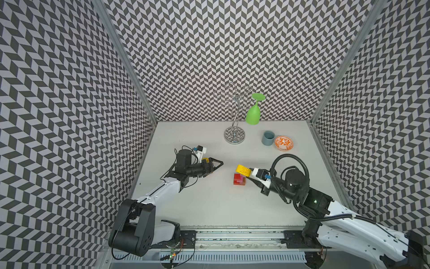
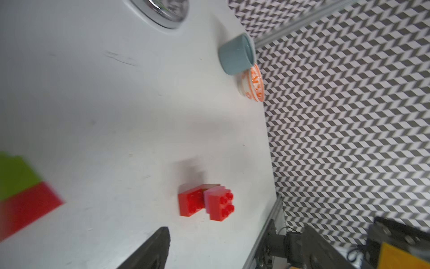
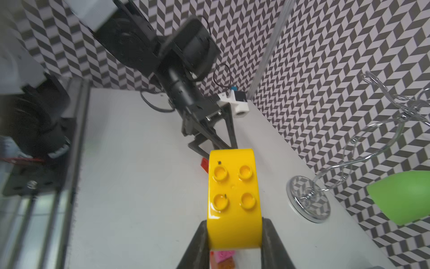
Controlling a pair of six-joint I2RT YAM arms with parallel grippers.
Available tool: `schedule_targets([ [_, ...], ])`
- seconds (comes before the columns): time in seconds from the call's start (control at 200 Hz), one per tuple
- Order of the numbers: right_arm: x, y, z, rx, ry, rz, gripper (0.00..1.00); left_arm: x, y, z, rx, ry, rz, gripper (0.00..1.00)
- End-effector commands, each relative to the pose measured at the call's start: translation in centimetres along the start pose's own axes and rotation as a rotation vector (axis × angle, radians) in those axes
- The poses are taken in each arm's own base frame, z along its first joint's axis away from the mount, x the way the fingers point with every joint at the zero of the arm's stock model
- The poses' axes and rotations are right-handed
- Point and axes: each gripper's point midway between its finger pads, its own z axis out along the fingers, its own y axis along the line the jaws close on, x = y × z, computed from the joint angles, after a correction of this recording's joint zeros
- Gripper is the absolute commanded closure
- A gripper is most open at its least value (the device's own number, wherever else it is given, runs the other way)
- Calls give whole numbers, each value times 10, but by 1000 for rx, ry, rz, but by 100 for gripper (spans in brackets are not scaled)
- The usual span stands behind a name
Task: Assemble the letter s with lego
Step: Assemble the lego brick with the lego brick.
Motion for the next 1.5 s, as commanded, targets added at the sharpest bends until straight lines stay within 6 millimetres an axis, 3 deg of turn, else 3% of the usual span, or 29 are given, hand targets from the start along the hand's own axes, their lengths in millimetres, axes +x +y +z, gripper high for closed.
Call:
schedule_targets([
  [0.0, 24, 12, 1, -187, 34, -100, 96, 6, -28, 10, 156, 35, 17, 8],
  [0.125, 40, -2, 12, -233, 47, -65, 95, 19, -7, 21, 137, 72, -23, 5],
  [0.391, 72, -2, 37, -337, 67, -51, 95, 42, 21, 39, 144, 142, -87, 0],
  [0.756, 100, 4, 56, -397, 97, -90, 95, 55, 27, 48, 118, 194, -101, 0],
  [1.492, 108, -2, 77, -393, 100, 22, 94, 62, 14, 65, 138, 249, -76, 5],
])
